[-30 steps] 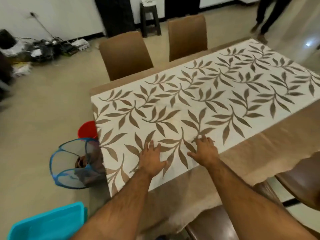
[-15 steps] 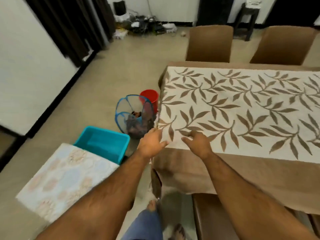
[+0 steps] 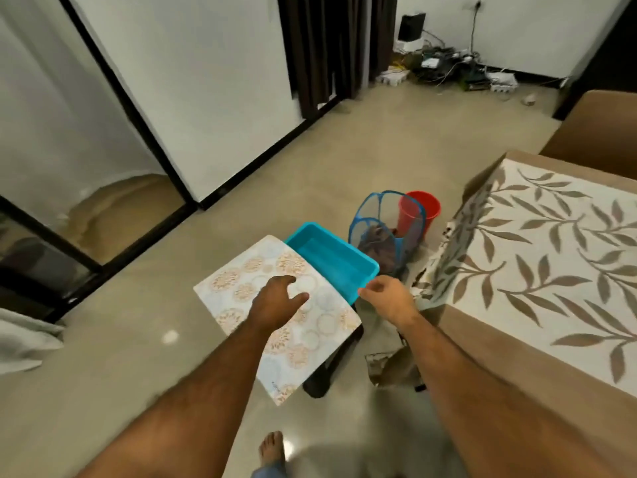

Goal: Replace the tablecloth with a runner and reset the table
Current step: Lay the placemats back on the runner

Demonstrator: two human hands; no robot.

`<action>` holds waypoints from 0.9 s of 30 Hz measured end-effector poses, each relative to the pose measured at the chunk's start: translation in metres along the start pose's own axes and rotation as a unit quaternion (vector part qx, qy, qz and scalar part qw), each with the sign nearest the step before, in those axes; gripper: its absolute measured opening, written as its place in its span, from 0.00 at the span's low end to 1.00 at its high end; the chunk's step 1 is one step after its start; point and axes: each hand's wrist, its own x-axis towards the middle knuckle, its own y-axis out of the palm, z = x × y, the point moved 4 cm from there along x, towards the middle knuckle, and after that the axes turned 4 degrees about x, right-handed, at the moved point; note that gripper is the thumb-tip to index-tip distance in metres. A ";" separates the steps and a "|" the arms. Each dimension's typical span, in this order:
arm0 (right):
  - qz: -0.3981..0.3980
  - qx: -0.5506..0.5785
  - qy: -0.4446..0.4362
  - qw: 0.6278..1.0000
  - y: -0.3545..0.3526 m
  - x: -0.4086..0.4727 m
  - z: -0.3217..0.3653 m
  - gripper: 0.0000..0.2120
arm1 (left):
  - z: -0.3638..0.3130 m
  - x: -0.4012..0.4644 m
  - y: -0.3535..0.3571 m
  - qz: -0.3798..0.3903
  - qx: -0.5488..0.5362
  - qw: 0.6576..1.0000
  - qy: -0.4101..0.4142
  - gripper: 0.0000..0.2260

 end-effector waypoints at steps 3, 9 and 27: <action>0.022 -0.011 0.000 1.000 0.053 0.009 0.024 0.18 | 0.068 0.010 -0.021 -0.001 -0.017 0.999 -0.029 0.27; 0.024 -0.075 0.004 0.997 0.119 0.030 0.056 0.20 | 0.168 0.032 -0.043 -0.005 -0.069 0.993 -0.101 0.24; 0.019 -0.218 -0.009 0.976 0.197 0.173 0.052 0.23 | 0.246 0.089 0.033 -0.044 -0.289 0.898 -0.330 0.27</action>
